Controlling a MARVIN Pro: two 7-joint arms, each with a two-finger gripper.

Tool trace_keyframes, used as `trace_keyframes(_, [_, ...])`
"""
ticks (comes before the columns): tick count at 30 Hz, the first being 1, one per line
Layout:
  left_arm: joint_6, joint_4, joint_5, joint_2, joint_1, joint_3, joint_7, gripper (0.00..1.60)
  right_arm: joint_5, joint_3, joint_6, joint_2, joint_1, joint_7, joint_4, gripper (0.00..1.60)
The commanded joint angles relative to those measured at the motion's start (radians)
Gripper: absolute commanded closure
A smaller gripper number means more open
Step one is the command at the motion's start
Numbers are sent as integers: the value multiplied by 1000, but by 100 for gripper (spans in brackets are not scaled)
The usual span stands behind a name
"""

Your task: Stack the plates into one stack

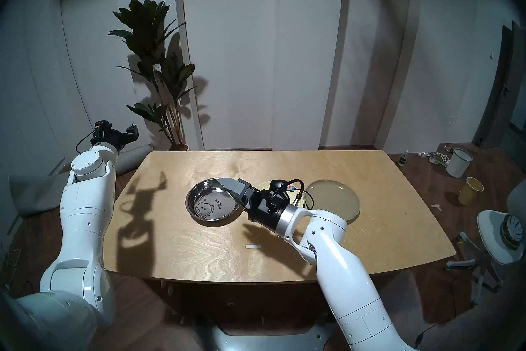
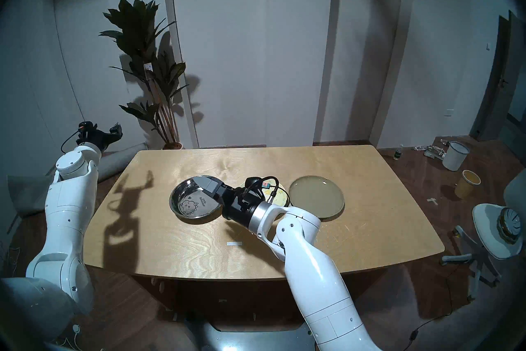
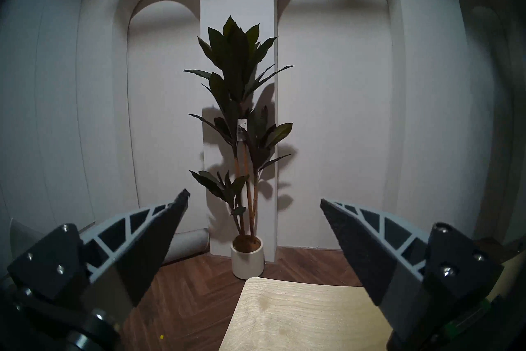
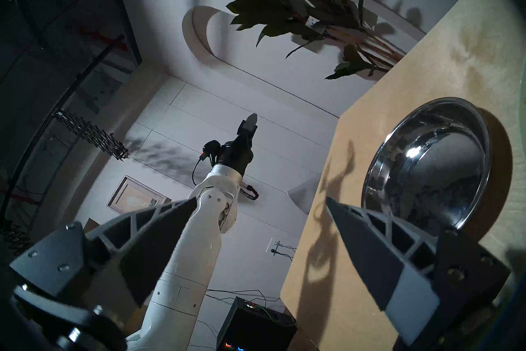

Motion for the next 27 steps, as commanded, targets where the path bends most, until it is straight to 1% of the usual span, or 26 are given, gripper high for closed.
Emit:
trace_keyframes(1, [-21, 2, -14, 39, -52, 1, -60, 0, 49, -18, -41, -2, 18, -87, -102, 23])
trace_keyframes(2, [-22, 6, -16, 41, -54, 1, -68, 0, 53, -20, -47, -1, 16, -108, -110, 18])
trace_keyframes(3, [-23, 9, -18, 43, -56, 1, -77, 0, 62, -19, -58, 1, 11, -130, -113, 0])
trace_keyframes(8, [-32, 29, -29, 53, -66, 3, -119, 0, 113, -21, -111, 9, -14, -234, -113, 0])
trace_keyframes(13, [-42, 49, -38, 62, -76, 4, -157, 0, 177, -41, -178, 12, -5, -340, -84, 0])
trace_keyframes(15, [-48, 61, -43, 67, -82, 5, -177, 0, 193, -67, -215, 14, 8, -397, -77, 0])
trace_keyframes(16, [-50, 63, -43, 67, -83, 5, -181, 0, 186, -78, -226, 16, 13, -396, -73, 0])
trace_keyframes(17, [-54, 71, -46, 70, -87, 6, -192, 0, 176, -104, -239, 19, 25, -435, -71, 0])
trace_keyframes(18, [-56, 75, -47, 71, -90, 6, -198, 0, 170, -122, -247, 21, 33, -451, -67, 0])
trace_keyframes(25, [-81, 119, -55, 82, -113, 12, -249, 0, 210, -184, -356, 25, 65, -599, -68, 0])
trace_keyframes(26, [-86, 127, -56, 84, -118, 13, -258, 0, 221, -197, -375, 26, 72, -648, -74, 0])
trace_keyframes(27, [-90, 134, -57, 85, -121, 14, -263, 0, 218, -195, -374, 23, 72, -622, -66, 0])
